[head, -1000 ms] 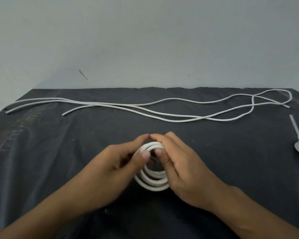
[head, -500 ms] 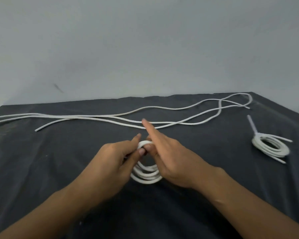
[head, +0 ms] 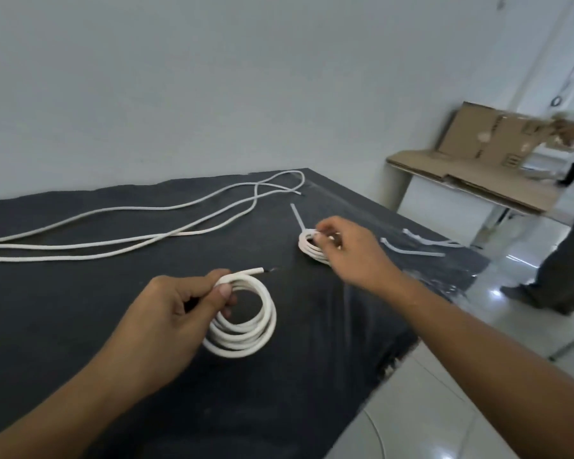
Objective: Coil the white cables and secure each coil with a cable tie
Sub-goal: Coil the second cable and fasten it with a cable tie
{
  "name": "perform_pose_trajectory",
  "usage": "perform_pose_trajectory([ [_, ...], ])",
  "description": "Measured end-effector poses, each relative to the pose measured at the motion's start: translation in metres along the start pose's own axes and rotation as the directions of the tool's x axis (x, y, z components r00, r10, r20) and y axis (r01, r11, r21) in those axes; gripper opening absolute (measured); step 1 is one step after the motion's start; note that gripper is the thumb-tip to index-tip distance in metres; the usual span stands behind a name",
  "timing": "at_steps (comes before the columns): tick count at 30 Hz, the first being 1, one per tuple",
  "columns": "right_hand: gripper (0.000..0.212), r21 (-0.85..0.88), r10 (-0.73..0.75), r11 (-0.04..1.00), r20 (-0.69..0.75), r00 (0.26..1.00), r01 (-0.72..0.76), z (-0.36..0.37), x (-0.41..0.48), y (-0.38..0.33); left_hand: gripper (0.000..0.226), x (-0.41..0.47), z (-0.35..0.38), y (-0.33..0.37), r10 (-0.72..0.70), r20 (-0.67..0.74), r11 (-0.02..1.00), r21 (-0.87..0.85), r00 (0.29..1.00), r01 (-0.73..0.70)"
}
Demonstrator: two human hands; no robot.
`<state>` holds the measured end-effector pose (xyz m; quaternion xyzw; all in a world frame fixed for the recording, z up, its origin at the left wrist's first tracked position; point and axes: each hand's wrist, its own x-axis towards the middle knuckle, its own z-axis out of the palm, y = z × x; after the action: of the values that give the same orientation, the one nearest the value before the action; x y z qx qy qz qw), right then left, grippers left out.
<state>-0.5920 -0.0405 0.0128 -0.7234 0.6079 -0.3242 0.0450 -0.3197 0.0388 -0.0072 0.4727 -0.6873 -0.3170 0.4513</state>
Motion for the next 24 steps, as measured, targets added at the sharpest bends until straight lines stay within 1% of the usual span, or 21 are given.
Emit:
perform_pose_trajectory([
  [2,0.024,-0.176,0.145,0.973,-0.029,0.989,-0.148,-0.014,0.003,0.049,0.019,0.005,0.016,0.007,0.0,0.04,1.0,-0.029,0.999,0.001],
  [4,0.026,-0.294,0.277,0.916,-0.029,0.96,-0.273,-0.026,0.005,0.091,0.021,0.009,0.028,0.015,0.001,0.075,0.998,-0.064,0.997,0.004],
  [7,0.022,-0.375,0.378,0.858,0.001,0.926,-0.35,-0.035,0.009,0.131,0.023,0.016,0.039,0.024,-0.002,0.101,0.995,-0.1,0.995,0.012],
  [9,0.019,-0.401,0.395,0.842,0.003,0.918,-0.361,-0.036,0.013,0.142,0.024,0.018,0.044,0.028,-0.001,0.111,0.993,-0.121,0.994,0.015],
  [11,0.021,-0.412,0.394,0.836,-0.013,0.919,-0.364,-0.035,0.017,0.147,0.024,0.019,0.045,0.03,0.0,0.112,0.992,-0.124,0.994,0.014],
  [14,0.019,-0.454,0.372,0.826,-0.004,0.928,-0.333,-0.033,0.02,0.143,0.023,0.019,0.041,0.028,-0.005,0.103,0.992,-0.126,0.995,0.018],
  [16,0.018,-0.488,0.32,0.823,-0.023,0.947,-0.29,-0.033,0.018,0.13,0.023,0.017,0.033,0.025,-0.015,0.085,0.992,-0.126,0.996,0.026],
  [17,0.018,-0.488,0.263,0.835,-0.053,0.963,-0.255,-0.032,0.017,0.122,0.023,0.015,0.028,0.023,-0.021,0.075,0.992,-0.122,0.997,0.03],
  [19,0.018,-0.407,0.133,0.897,-0.122,0.984,-0.172,-0.03,0.017,0.096,0.022,0.011,0.013,0.018,-0.029,0.043,0.994,-0.105,0.999,0.033],
  [21,0.017,-0.219,0.047,0.972,-0.194,0.98,-0.09,-0.028,0.017,0.06,0.02,0.007,-0.007,0.01,-0.041,-0.005,0.996,-0.084,0.999,0.04],
  [22,0.014,-0.09,0.031,0.995,-0.207,0.978,-0.05,-0.027,0.017,0.039,0.02,0.004,-0.018,0.006,-0.049,-0.031,0.997,-0.067,0.998,0.047],
  [23,0.012,0.094,0.023,0.996,-0.189,0.982,-0.005,-0.025,0.016,0.015,0.02,0.001,-0.029,0.002,-0.057,-0.059,0.998,-0.045,0.997,0.054],
  [24,0.011,0.322,0.001,0.946,-0.138,0.99,0.044,-0.023,0.013,-0.013,0.02,-0.003,-0.042,-0.002,-0.064,-0.09,0.998,-0.021,0.994,0.063],
])
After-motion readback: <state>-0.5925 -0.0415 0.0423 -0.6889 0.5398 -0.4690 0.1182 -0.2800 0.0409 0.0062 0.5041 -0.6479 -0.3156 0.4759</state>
